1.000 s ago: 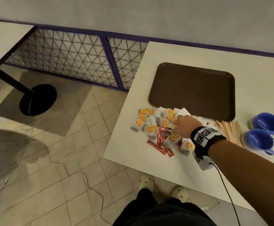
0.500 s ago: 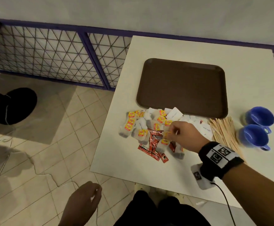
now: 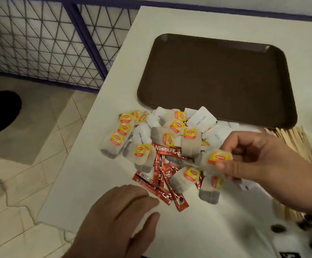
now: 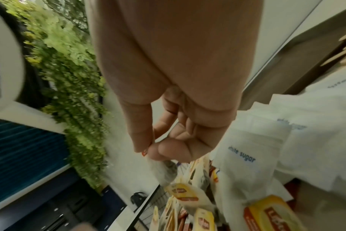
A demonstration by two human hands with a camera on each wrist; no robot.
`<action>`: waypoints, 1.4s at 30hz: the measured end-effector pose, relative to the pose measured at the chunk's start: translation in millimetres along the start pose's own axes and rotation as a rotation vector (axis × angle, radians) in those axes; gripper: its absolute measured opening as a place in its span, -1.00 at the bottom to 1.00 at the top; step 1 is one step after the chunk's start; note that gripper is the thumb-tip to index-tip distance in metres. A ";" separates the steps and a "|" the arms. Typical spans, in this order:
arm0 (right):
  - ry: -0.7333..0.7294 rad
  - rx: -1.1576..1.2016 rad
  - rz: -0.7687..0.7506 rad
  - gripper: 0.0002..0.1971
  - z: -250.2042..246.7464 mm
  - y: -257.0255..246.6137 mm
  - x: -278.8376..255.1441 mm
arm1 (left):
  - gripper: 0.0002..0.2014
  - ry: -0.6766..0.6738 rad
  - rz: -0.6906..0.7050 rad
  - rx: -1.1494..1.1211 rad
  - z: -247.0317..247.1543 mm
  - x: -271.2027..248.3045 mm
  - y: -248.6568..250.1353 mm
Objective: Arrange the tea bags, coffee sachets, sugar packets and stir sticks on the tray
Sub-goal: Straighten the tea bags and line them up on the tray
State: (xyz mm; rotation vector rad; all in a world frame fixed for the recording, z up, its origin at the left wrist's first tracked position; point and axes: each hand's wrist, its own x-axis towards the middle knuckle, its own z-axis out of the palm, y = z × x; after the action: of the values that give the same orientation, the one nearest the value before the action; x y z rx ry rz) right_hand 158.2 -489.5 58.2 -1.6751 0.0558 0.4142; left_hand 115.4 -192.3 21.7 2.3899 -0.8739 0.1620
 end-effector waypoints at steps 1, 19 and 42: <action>-0.037 0.022 -0.017 -0.77 1.5 2.9 -1.8 | -0.76 -0.050 -0.010 0.009 1.6 -1.4 9.8; -0.037 -0.205 -0.249 -0.76 30.1 15.1 -60.2 | -0.62 -0.217 0.072 -0.020 9.3 43.3 26.5; 0.409 -0.885 0.081 -0.56 -13.5 -15.6 -11.4 | -0.79 -0.021 -0.094 -0.417 11.4 48.7 13.6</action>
State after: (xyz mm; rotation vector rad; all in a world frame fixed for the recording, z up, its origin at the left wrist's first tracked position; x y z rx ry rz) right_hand 155.0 -502.4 77.7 -2.6210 0.2743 0.1417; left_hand 143.9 -234.0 33.5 2.0381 -0.7214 -0.0772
